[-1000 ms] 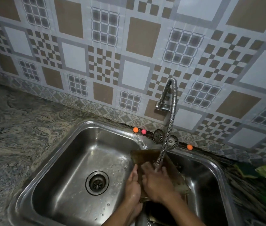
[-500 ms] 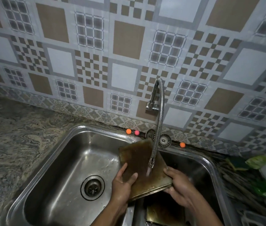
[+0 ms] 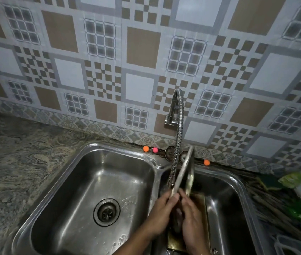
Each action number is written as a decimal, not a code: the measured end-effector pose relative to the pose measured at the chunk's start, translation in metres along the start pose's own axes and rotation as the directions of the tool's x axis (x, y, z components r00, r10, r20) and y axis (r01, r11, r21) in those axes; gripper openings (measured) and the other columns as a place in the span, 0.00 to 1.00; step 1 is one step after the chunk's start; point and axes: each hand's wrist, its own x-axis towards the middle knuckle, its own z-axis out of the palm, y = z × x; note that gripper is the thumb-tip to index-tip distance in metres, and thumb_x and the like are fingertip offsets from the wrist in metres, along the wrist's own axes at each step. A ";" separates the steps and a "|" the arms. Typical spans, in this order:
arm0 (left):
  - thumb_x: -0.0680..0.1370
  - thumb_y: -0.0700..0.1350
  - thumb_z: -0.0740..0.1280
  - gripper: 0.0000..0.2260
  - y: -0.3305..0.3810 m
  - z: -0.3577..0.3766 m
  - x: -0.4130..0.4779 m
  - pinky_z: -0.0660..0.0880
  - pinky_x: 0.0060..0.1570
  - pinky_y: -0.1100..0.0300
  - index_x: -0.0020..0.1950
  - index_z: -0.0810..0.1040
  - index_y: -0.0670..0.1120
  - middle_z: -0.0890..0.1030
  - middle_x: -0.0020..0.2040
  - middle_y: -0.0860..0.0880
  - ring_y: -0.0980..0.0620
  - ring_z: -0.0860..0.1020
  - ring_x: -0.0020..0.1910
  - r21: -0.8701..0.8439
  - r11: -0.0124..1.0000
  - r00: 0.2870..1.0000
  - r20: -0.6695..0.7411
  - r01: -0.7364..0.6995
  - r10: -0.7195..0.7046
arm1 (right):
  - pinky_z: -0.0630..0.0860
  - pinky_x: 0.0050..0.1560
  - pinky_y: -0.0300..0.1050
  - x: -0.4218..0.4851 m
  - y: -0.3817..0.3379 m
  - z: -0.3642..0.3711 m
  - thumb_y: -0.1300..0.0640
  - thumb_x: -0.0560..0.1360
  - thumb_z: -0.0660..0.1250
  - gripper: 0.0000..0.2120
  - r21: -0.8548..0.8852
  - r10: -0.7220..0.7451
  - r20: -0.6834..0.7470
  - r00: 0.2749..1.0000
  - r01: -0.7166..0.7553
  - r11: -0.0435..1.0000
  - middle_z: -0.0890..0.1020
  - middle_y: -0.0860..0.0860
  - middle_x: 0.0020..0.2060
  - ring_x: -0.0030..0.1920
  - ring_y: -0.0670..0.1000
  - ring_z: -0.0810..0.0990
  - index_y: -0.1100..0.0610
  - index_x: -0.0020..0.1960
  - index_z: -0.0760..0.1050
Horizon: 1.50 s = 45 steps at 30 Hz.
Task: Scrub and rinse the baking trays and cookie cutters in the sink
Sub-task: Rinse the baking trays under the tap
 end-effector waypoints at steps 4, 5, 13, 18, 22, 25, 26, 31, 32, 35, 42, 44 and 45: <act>0.79 0.43 0.65 0.08 -0.001 -0.002 -0.003 0.80 0.42 0.52 0.58 0.78 0.45 0.85 0.49 0.44 0.49 0.84 0.47 -0.216 0.942 0.965 0.013 0.259 -0.262 | 0.69 0.64 0.34 -0.006 0.021 -0.007 0.56 0.81 0.59 0.17 -0.525 -0.112 0.133 0.985 0.166 0.835 0.69 0.33 0.63 0.67 0.43 0.67 0.32 0.59 0.68; 0.79 0.41 0.64 0.08 -0.004 -0.003 -0.006 0.79 0.38 0.53 0.57 0.77 0.45 0.85 0.45 0.44 0.49 0.84 0.42 -0.260 0.921 0.955 0.028 0.292 -0.295 | 0.66 0.68 0.39 -0.008 0.021 -0.007 0.54 0.81 0.58 0.17 -0.610 -0.078 0.178 0.981 0.172 0.773 0.65 0.28 0.61 0.67 0.42 0.66 0.29 0.57 0.65; 0.75 0.28 0.56 0.31 -0.020 -0.027 -0.023 0.75 0.44 0.26 0.68 0.70 0.61 0.82 0.57 0.38 0.29 0.81 0.49 -0.617 0.764 0.949 -0.087 0.188 -0.304 | 0.51 0.76 0.53 0.044 0.033 -0.007 0.34 0.78 0.49 0.36 -0.818 0.339 0.110 0.935 -0.108 0.564 0.54 0.53 0.78 0.78 0.54 0.51 0.55 0.78 0.52; 0.75 0.28 0.56 0.29 -0.017 -0.025 -0.022 0.76 0.41 0.27 0.65 0.73 0.57 0.82 0.56 0.37 0.28 0.81 0.46 -0.659 0.736 0.959 -0.078 0.156 -0.273 | 0.43 0.75 0.63 0.082 0.029 0.022 0.38 0.79 0.44 0.30 -0.861 0.185 0.193 0.963 0.076 0.503 0.50 0.46 0.78 0.78 0.57 0.46 0.49 0.78 0.51; 0.78 0.32 0.60 0.21 -0.019 -0.036 -0.017 0.78 0.39 0.31 0.64 0.74 0.54 0.82 0.57 0.39 0.31 0.82 0.45 -0.653 0.754 0.948 -0.187 0.075 -0.256 | 0.51 0.75 0.40 0.065 0.028 0.020 0.47 0.83 0.52 0.22 -0.702 0.143 0.558 0.817 0.374 0.606 0.60 0.42 0.75 0.77 0.49 0.56 0.47 0.76 0.61; 0.77 0.29 0.60 0.22 -0.026 -0.041 -0.017 0.77 0.37 0.31 0.62 0.75 0.53 0.79 0.59 0.38 0.29 0.81 0.45 -0.657 0.751 0.936 -0.223 0.063 -0.274 | 0.49 0.76 0.54 0.061 0.036 -0.015 0.41 0.81 0.53 0.24 -0.914 0.218 0.270 0.938 0.178 0.364 0.59 0.46 0.77 0.77 0.51 0.55 0.46 0.75 0.62; 0.77 0.29 0.61 0.22 -0.027 -0.039 -0.017 0.77 0.37 0.31 0.62 0.75 0.53 0.78 0.60 0.38 0.28 0.80 0.46 -0.643 0.763 0.935 -0.229 0.064 -0.271 | 0.47 0.76 0.56 0.057 0.040 -0.024 0.40 0.80 0.55 0.26 -0.935 0.197 0.160 0.967 0.085 0.344 0.57 0.48 0.77 0.77 0.52 0.53 0.47 0.76 0.61; 0.75 0.28 0.65 0.20 -0.035 -0.027 -0.015 0.79 0.38 0.36 0.59 0.75 0.51 0.78 0.59 0.38 0.29 0.81 0.47 -0.554 0.829 0.925 -0.268 0.081 -0.270 | 0.68 0.69 0.47 0.043 0.049 -0.035 0.58 0.76 0.69 0.33 -0.426 0.291 -0.139 0.947 -0.322 0.846 0.70 0.54 0.71 0.68 0.53 0.71 0.53 0.77 0.58; 0.75 0.29 0.67 0.18 -0.038 -0.030 -0.015 0.80 0.38 0.38 0.57 0.76 0.50 0.78 0.59 0.39 0.30 0.82 0.46 -0.521 0.848 0.919 -0.283 0.094 -0.276 | 0.70 0.66 0.47 0.042 0.049 -0.037 0.61 0.76 0.68 0.31 -0.339 0.307 -0.158 0.939 -0.343 0.876 0.72 0.54 0.69 0.66 0.53 0.73 0.53 0.76 0.61; 0.75 0.33 0.69 0.10 -0.044 -0.047 -0.015 0.81 0.47 0.51 0.51 0.78 0.46 0.81 0.59 0.40 0.40 0.82 0.52 -0.216 0.965 0.921 -0.322 0.152 -0.217 | 0.71 0.67 0.49 0.045 0.048 -0.044 0.65 0.76 0.67 0.28 -0.353 0.223 -0.168 0.960 -0.270 0.896 0.73 0.52 0.69 0.67 0.52 0.73 0.50 0.73 0.66; 0.73 0.35 0.72 0.16 -0.038 -0.059 0.010 0.74 0.61 0.60 0.53 0.83 0.55 0.81 0.58 0.53 0.56 0.79 0.59 0.154 0.979 0.963 -0.253 0.131 -0.089 | 0.67 0.59 0.30 0.035 0.032 -0.045 0.61 0.77 0.68 0.25 -0.432 0.062 0.075 0.995 -0.023 0.901 0.75 0.47 0.67 0.67 0.44 0.71 0.44 0.70 0.69; 0.73 0.38 0.73 0.16 -0.037 -0.057 0.016 0.70 0.62 0.64 0.55 0.81 0.57 0.80 0.58 0.59 0.62 0.76 0.60 0.277 0.960 0.958 -0.284 0.045 0.037 | 0.64 0.61 0.31 0.028 0.030 -0.041 0.58 0.78 0.66 0.26 -0.447 -0.033 0.027 0.999 0.042 0.894 0.69 0.45 0.71 0.70 0.44 0.67 0.44 0.73 0.63; 0.74 0.39 0.73 0.16 -0.036 -0.054 0.016 0.69 0.62 0.66 0.55 0.81 0.58 0.80 0.58 0.62 0.65 0.74 0.61 0.337 0.941 0.953 -0.284 -0.007 0.108 | 0.62 0.61 0.29 0.024 0.028 -0.039 0.57 0.79 0.65 0.29 -0.441 -0.083 -0.003 0.997 0.074 0.895 0.64 0.44 0.73 0.71 0.43 0.64 0.44 0.75 0.58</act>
